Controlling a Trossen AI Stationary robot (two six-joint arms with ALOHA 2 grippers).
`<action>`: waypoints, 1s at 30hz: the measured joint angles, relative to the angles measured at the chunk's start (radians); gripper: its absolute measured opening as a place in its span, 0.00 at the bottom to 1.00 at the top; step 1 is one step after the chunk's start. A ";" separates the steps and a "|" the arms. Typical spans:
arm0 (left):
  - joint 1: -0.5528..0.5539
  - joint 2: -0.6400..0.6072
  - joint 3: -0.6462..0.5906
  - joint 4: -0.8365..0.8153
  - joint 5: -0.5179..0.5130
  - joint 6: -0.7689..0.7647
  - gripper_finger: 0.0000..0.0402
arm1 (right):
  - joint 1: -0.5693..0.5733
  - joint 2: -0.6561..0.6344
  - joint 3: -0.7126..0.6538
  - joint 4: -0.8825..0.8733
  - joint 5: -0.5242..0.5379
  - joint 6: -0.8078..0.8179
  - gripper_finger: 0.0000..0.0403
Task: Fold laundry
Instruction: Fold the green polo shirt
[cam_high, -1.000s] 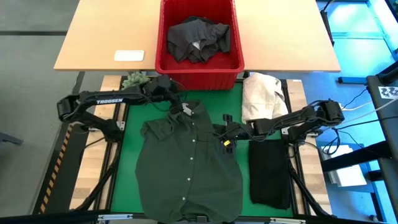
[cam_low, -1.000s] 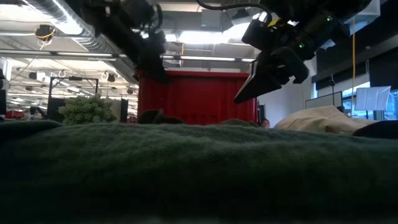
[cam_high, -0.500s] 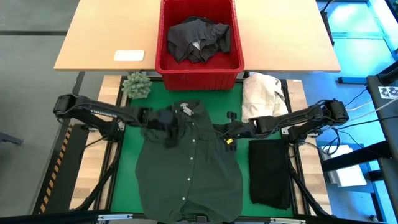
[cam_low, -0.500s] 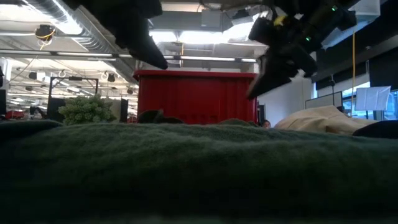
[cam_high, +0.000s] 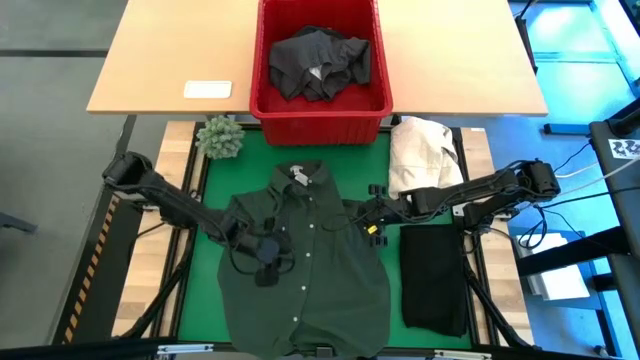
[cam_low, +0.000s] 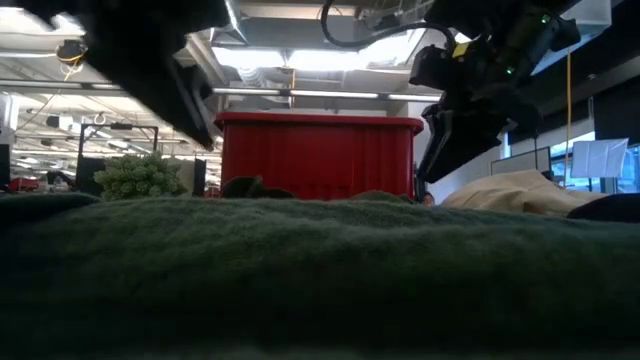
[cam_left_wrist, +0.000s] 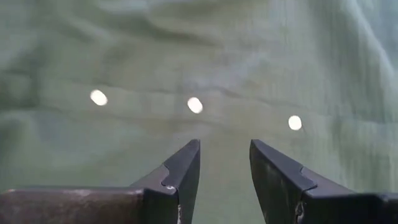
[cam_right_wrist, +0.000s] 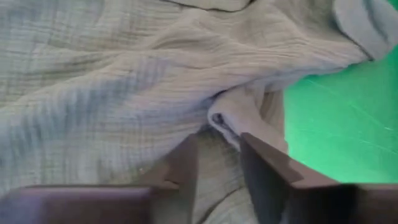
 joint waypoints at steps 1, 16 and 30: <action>-0.016 0.020 0.000 0.004 -0.011 -0.018 0.33 | 0.000 0.000 0.000 0.004 0.015 -0.005 0.36; -0.087 0.100 0.000 0.041 -0.029 -0.132 0.33 | -0.005 0.143 -0.001 0.111 0.125 -0.105 0.58; -0.087 0.100 0.000 0.040 -0.026 -0.153 0.33 | -0.151 0.156 -0.002 0.102 0.133 -0.035 0.06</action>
